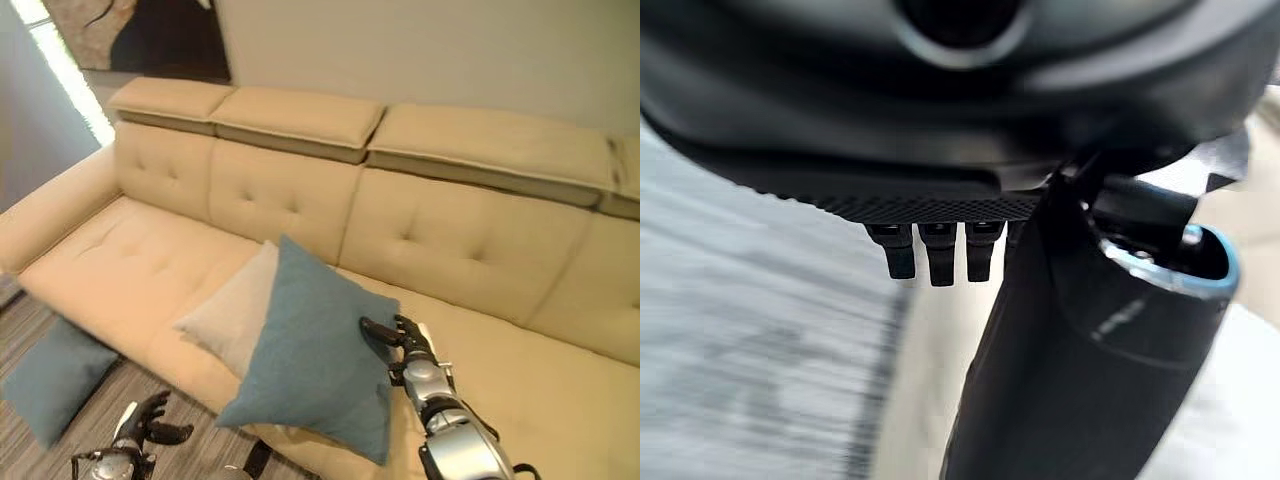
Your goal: Pick up all the scattered cushions and arrange them neatly on the sofa.
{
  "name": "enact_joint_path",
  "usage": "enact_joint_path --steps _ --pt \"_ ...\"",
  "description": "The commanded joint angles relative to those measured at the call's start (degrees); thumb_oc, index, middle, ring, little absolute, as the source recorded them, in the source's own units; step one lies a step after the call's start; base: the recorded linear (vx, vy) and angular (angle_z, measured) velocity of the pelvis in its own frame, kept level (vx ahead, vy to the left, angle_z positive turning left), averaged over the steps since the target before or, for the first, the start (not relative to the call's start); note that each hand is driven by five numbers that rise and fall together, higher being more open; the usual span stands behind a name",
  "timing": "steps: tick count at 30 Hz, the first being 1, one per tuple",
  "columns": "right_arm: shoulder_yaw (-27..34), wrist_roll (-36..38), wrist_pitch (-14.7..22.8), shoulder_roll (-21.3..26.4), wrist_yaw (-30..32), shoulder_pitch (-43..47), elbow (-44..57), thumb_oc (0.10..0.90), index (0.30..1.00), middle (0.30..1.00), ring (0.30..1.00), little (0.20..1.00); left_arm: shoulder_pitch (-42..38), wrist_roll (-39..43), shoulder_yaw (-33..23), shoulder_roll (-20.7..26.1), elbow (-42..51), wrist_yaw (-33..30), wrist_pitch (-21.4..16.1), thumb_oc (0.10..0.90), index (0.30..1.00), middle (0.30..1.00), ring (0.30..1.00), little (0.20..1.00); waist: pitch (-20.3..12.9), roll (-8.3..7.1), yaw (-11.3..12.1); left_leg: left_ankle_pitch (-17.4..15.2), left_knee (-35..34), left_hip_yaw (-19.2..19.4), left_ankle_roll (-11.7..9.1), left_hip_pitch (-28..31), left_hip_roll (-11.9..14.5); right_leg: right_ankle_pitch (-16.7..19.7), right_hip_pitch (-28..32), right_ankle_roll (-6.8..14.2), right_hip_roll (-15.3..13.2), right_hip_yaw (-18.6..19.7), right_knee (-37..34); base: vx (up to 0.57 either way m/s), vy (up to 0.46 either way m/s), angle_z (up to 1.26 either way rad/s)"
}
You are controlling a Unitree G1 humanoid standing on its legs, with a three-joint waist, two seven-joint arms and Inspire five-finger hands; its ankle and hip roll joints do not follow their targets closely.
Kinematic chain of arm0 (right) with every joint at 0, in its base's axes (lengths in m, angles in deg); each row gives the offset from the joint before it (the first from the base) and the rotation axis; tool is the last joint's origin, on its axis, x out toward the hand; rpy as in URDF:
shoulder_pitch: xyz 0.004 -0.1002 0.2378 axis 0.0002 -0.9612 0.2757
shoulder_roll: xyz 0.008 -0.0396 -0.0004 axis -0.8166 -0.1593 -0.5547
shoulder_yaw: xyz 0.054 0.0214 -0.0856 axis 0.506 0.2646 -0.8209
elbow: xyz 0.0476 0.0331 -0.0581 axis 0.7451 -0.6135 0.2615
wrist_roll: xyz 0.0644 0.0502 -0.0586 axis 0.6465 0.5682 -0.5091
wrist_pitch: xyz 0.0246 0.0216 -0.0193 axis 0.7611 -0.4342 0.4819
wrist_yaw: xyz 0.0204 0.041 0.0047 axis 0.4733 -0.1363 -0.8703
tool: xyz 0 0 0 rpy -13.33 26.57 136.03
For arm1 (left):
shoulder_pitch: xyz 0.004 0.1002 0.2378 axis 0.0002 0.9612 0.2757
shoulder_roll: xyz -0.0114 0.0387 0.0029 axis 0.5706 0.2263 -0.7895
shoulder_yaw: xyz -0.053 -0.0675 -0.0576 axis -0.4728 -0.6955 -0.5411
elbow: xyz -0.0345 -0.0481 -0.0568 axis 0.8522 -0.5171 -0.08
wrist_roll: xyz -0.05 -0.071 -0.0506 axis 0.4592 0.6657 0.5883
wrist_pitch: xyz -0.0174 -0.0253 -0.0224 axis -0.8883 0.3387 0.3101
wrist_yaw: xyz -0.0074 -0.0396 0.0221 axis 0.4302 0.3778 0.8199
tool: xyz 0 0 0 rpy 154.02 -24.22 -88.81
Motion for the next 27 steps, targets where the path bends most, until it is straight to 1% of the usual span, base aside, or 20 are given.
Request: enact_joint_path --steps 1,3,4,6,7,8,9,12,13,14,16,17,18,19,21,22,23,25,26,27 --pt "-1.6 -3.2 2.1 -1.4 -1.1 5.0 0.1 0.8 0.9 0.9 0.9 0.9 -6.7 2.1 1.0 3.5 2.0 0.8 -3.7 0.8 0.9 0.9 0.9 0.9 -0.1 -3.32 2.3 -5.5 0.0 -0.7 1.6 1.3 -4.8 -3.3 0.2 -1.2 -1.0 1.2 0.8 -0.02 0.041 0.24" --pt "-1.7 -3.7 1.5 -2.1 -1.7 3.5 -0.1 0.8 0.9 0.9 0.9 0.9 -5.5 5.7 0.7 3.7 7.1 2.7 -3.8 0.8 0.9 0.9 0.9 0.9 -0.2 -2.96 3.2 -5.2 0.0 -1.6 1.4 0.4 -5.4 -3.5 0.2 -1.2 -1.1 -0.5 0.8 0.0 0.038 0.39" --pt "-1.6 -3.1 1.2 -2.4 -2.5 2.5 -0.1 0.747 0.82 0.82 0.82 0.82 -4.5 6.9 0.5 4.3 10.4 3.5 -4.0 0.8 0.9 0.9 0.9 0.9 -0.2 -2.79 3.6 -5.1 0.0 -1.9 1.4 0.2 -5.6 -3.5 0.3 -1.1 -1.1 -1.0 0.8 0.01 0.027 0.33" --pt "-1.5 -2.3 0.9 -3.1 -3.5 1.0 0.4 0.4 0.3 0.3 0.3 0.3 -3.2 7.7 -0.7 6.8 18.0 4.2 -4.3 0.8 0.9 0.9 0.9 0.9 -0.2 -2.82 4.1 -5.2 0.0 -2.4 1.3 0.0 -5.7 -3.7 0.5 -1.1 -1.1 -1.7 0.8 0.01 0.002 0.2" --pt "-1.9 -2.1 0.7 -3.8 -4.2 -0.1 1.1 0.4 0.3 0.3 0.3 0.3 -2.2 8.5 -2.2 8.9 23.6 4.5 -4.5 0.8 0.9 0.9 0.9 0.9 -0.1 -2.97 4.5 -5.3 0.0 -2.6 1.3 0.1 -5.7 -3.8 0.6 -1.1 -1.1 -1.9 0.8 0.01 -0.023 0.25" --pt "-1.7 -1.7 0.8 -4.9 -4.4 -2.6 2.6 0.4 0.3 0.3 0.3 0.3 -1.0 9.6 -5.9 11.8 32.0 3.9 -4.9 0.8 0.9 0.9 0.9 0.9 0.0 -3.44 4.9 -5.4 0.0 -2.7 1.2 0.1 -5.7 -3.9 0.8 -1.1 -1.1 -2.1 0.8 0.0 -0.021 0.24" --pt "-1.8 -1.7 0.8 -5.0 -4.3 -2.7 2.7 0.4 0.3 0.3 0.3 0.3 -0.9 9.6 -6.0 11.8 32.2 3.9 -4.8 0.8 0.9 0.9 0.9 0.9 0.0 -3.49 4.8 -5.4 0.0 -2.7 1.2 0.2 -5.7 -3.9 0.8 -1.1 -1.1 -2.1 0.8 0.0 -0.022 0.19" --pt "-2.1 -1.5 1.4 -6.2 -4.8 -6.6 6.9 0.4 0.3 0.3 0.3 0.3 -2.0 11.8 -12.6 14.9 40.7 1.2 -7.2 0.8 0.9 0.9 0.9 0.9 0.1 -4.49 4.9 -5.6 0.0 -2.8 1.1 0.3 -5.6 -4.0 0.9 -1.1 -1.2 -1.9 0.8 0.0 -0.031 0.06" --pt "-1.9 -1.6 1.9 -6.2 -4.5 -7.7 8.8 0.4 0.3 0.3 0.3 0.3 -3.9 9.3 -15.1 15.8 43.3 -2.5 -8.9 0.8 0.9 0.9 0.9 0.9 0.1 -4.95 4.9 -5.7 0.0 -2.8 1.0 0.4 -5.6 -4.1 1.0 -1.1 -1.2 -1.8 0.8 0.01 -0.073 0.0" --pt "-2.2 -3.2 3.6 -5.9 -3.2 -10.3 14.7 0.4 0.3 0.3 0.3 0.3 -6.4 1.8 -20.6 14.7 47.2 -12.4 -10.5 0.8 0.9 0.9 0.9 0.9 0.2 -6.3 4.6 -6.1 0.0 -2.5 0.9 0.5 -5.3 -4.3 1.1 -1.2 -1.1 -1.3 0.8 0.01 -0.064 0.0" --pt "-2.2 -3.2 3.4 -5.8 -3.1 -10.5 14.9 0.4 0.3 0.3 0.3 0.3 -6.2 1.6 -20.6 14.5 47.5 -12.6 -10.4 0.8 0.9 0.9 0.9 0.9 0.1 -6.24 4.6 -6.1 0.0 -2.4 0.9 0.6 -5.3 -4.4 1.1 -1.2 -1.1 -1.2 0.8 0.0 -0.036 0.02" --pt "-3.1 -4.8 4.2 -4.7 -2.6 -13.1 20.4 0.4 0.3 0.3 0.3 0.3 -9.4 1.0 -24.2 12.5 50.5 -17.6 -11.1 0.8 0.9 0.9 0.9 0.9 -0.1 -7.0 3.2 -6.5 0.0 -1.5 1.1 0.9 -4.8 -4.3 1.0 -1.2 -1.1 -0.5 0.8 0.0 0.0 0.0" --pt "-3.1 -4.9 4.3 -4.2 -2.8 -13.7 22.0 0.4 0.3 0.3 0.3 0.3 -11.3 0.7 -24.0 12.9 51.5 -18.0 -10.7 0.8 0.9 0.9 0.9 0.9 -0.2 -7.02 2.7 -6.6 0.0 -1.1 1.2 1.1 -4.7 -4.3 1.0 -1.2 -1.2 -0.1 0.8 -0.01 -0.015 -0.06" --pt "-3.4 -5.2 4.5 -3.4 -3.0 -14.1 23.7 0.4 0.3 0.3 0.3 0.3 -13.4 3.0 -22.8 13.9 52.3 -16.5 -10.6 0.8 0.9 0.9 0.9 0.9 -0.4 -6.87 1.8 -6.6 0.0 -0.7 1.4 1.3 -4.5 -4.1 0.8 -1.1 -1.2 0.3 0.8 -0.02 0.025 -0.18" --pt "-3.4 -5.4 4.0 -2.0 -4.1 -14.6 26.9 0.4 0.3 0.3 0.3 0.3 -15.8 9.6 -19.4 17.1 53.6 -10.4 -10.2 0.8 0.9 0.9 0.9 0.9 -0.8 -6.22 0.4 -6.3 0.0 0.0 1.9 1.4 -4.5 -3.4 0.4 -0.8 -1.4 1.0 0.8 -0.04 0.064 -0.24" --pt "-3.4 -5.0 3.9 -1.6 -4.7 -14.8 28.5 0.4 0.3 0.3 0.3 0.3 -17.5 9.9 -17.4 19.3 53.3 -9.1 -9.6 0.8 0.9 0.9 0.9 0.9 -1.0 -5.97 -0.2 -6.4 0.0 0.3 2.0 1.5 -4.4 -3.2 0.4 -0.8 -1.4 1.3 0.8 -0.03 0.063 -0.25" --pt "-3.6 -5.0 3.9 -1.4 -5.0 -15.1 29.6 0.4 0.3 0.3 0.3 0.3 -18.7 10.0 -15.9 20.3 52.9 -8.4 -9.3 0.8 0.9 0.9 0.9 0.9 -1.2 -5.89 -0.8 -6.4 0.0 0.4 2.1 1.5 -4.5 -3.1 0.3 -0.7 -1.5 1.4 0.8 -0.02 0.045 -0.2" --pt "-4.5 -5.1 3.5 -0.5 -6.4 -15.1 32.5 0.4 0.3 0.3 0.3 0.3 -21.0 15.7 -10.8 21.5 49.9 -3.7 -8.3 0.8 0.9 0.9 0.9 0.9 -1.5 -5.51 -2.3 -6.4 0.0 1.0 2.2 1.7 -4.5 -2.8 0.2 -0.6 -1.5 1.9 0.8 -0.02 0.046 -0.11" --pt "-5.7 -4.4 3.1 -0.1 -6.7 -14.4 33.8 0.4 0.3 0.3 0.3 0.3 -24.9 20.3 -4.5 21.8 45.9 -1.2 -6.4 0.8 0.9 0.9 0.9 0.9 -1.4 -5.03 -3.8 -6.6 0.0 1.7 2.3 2.2 -4.3 -2.6 0.2 -0.6 -1.4 2.8 0.8 -0.03 0.041 -0.11" --pt "-5.5 -4.4 3.1 -0.1 -6.7 -14.4 33.9 0.4 0.3 0.3 0.3 0.3 -25.2 20.3 -4.3 21.7 45.8 -1.1 -6.5 0.8 0.9 0.9 0.9 0.9 -1.4 -5.06 -3.8 -6.4 0.0 1.6 2.4 1.9 -4.4 -2.4 0.0 -0.5 -1.5 2.7 0.8 -0.04 0.036 -0.15"
